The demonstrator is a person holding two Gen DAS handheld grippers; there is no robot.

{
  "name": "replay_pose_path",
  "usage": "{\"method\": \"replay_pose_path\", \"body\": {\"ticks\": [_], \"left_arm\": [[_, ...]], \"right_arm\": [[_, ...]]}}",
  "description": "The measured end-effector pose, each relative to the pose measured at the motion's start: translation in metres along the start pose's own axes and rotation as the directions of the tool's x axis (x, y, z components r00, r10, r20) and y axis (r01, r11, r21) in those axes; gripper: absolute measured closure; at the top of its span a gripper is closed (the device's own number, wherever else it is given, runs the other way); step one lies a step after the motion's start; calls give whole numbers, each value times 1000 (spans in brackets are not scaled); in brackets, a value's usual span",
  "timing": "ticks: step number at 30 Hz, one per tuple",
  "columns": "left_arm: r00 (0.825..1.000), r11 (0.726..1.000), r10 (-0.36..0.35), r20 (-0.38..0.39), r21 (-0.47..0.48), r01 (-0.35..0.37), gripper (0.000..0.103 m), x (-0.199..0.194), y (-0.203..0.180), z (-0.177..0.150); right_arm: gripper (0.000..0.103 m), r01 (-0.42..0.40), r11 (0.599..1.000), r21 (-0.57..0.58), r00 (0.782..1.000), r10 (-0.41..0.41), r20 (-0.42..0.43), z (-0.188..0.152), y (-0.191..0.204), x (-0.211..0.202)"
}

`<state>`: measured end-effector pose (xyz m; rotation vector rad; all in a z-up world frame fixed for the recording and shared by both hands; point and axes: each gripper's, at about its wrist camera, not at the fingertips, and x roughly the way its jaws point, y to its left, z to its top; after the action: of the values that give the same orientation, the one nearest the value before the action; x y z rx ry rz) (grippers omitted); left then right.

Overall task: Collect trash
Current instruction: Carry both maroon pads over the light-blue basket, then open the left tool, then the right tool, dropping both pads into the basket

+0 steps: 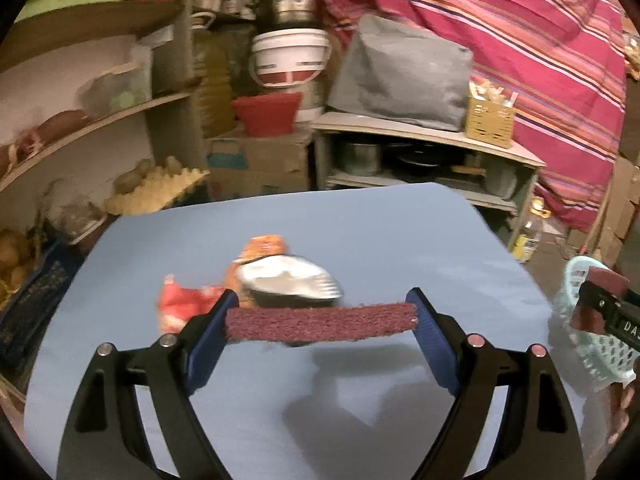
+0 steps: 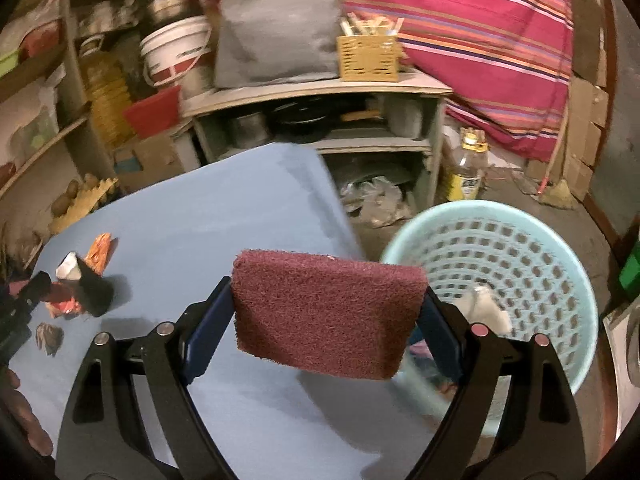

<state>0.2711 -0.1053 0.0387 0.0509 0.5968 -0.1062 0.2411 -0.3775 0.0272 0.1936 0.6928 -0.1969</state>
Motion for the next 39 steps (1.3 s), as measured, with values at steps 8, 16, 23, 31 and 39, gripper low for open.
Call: {"method": "replay_pose_path", "body": {"ticks": [8,16,23,31,39], "left_arm": [[995,994,-102,4,47,102,19,4,-89,6],[979,975,-200,-24,93,201,19,13,-169,7],[964,956,-265,-33,120,267,19,16,-223,10],[955,943,-293,-37,152,295,19,18,-256,11],[954,942,-299,-29,149,300,19,20,-263,23]], "right_arm": [[18,55,997,60,998,-57,36,13,-84,-15],[18,130,991,22,989,-132,72,8,-136,-24],[18,161,987,30,985,-162,58,-4,-169,-24],[18,141,985,104,988,-147,51,0,-193,-20],[14,117,986,121,992,-123,39,7,-194,-8]]}}
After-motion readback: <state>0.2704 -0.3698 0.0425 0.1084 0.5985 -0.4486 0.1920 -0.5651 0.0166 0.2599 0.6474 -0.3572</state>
